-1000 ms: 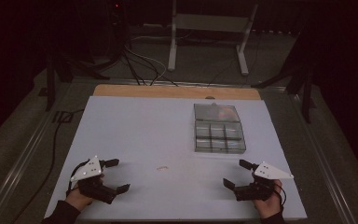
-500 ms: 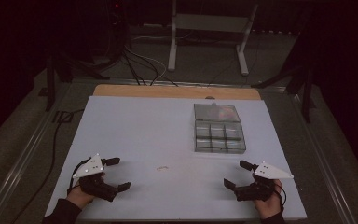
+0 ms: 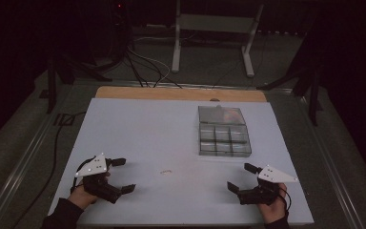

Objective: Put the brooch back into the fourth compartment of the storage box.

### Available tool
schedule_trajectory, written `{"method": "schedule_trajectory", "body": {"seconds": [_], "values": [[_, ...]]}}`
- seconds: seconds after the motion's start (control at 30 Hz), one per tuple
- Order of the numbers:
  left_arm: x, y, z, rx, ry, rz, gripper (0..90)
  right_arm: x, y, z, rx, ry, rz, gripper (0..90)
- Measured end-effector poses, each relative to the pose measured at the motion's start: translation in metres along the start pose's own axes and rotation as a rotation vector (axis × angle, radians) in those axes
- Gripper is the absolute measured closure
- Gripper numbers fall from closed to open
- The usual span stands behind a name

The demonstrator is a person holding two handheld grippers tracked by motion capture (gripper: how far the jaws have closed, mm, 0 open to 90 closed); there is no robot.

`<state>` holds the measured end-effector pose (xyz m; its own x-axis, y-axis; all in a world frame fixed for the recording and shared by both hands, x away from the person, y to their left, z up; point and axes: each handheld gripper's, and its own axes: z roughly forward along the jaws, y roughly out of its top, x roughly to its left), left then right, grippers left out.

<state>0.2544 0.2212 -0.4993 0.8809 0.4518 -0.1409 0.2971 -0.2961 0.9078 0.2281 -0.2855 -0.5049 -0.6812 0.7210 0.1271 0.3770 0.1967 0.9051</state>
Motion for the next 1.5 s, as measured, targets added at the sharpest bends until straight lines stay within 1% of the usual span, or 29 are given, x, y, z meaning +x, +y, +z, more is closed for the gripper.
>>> {"method": "schedule_trajectory", "body": {"seconds": [0.1,0.17,0.2,0.27,0.5,0.67,0.77,0.87,0.97,1.0,1.17,1.2,1.27,1.4,1.5], "values": [[0.002,0.006,0.002,-0.014,0.003,-0.001,1.3,0.000,0.000,-0.001,-0.002,0.003,0.001,0.0],[0.003,0.011,0.004,-0.024,-0.003,-0.004,1.3,0.000,0.000,-0.001,-0.002,0.004,0.001,0.0],[0.003,0.011,0.004,-0.024,-0.003,-0.004,1.3,0.000,0.000,-0.001,-0.002,0.004,0.001,0.0],[0.004,0.018,0.007,-0.014,-0.005,0.018,1.3,0.001,0.000,-0.001,-0.001,0.005,0.001,0.0],[0.007,0.030,0.019,0.000,-0.027,0.042,1.3,0.000,0.000,-0.001,-0.005,0.009,0.004,0.0],[0.007,0.036,0.027,0.012,-0.048,0.044,1.3,0.001,0.000,0.000,0.000,0.011,0.001,0.0],[0.007,0.039,0.032,0.016,-0.058,0.042,1.3,0.001,0.000,0.000,-0.004,0.013,0.008,0.0],[0.007,0.042,0.036,0.019,-0.063,0.050,1.3,0.001,0.000,-0.001,-0.008,0.014,0.004,0.0],[0.007,0.045,0.041,0.019,-0.072,0.048,1.3,0.001,0.000,-0.001,-0.010,0.014,0.005,0.0],[0.007,0.046,0.043,0.022,-0.078,0.051,1.4,0.001,0.000,0.000,-0.003,0.016,0.002,0.0],[0.007,0.051,0.056,0.039,-0.098,0.047,1.4,0.001,0.000,-0.001,-0.009,0.019,0.008,0.0],[0.007,0.051,0.056,0.039,-0.098,0.047,1.3,0.001,0.000,-0.001,-0.009,0.019,0.008,0.0],[0.007,0.052,0.064,0.049,-0.111,0.049,1.4,0.000,0.000,-0.001,-0.010,0.019,0.012,0.0],[0.008,0.055,0.072,0.047,-0.112,0.053,1.4,0.001,0.000,0.000,-0.006,0.021,0.010,0.0],[0.009,0.056,0.078,0.050,-0.098,0.046,1.3,0.000,0.000,-0.001,-0.009,0.022,0.012,0.0]]}}
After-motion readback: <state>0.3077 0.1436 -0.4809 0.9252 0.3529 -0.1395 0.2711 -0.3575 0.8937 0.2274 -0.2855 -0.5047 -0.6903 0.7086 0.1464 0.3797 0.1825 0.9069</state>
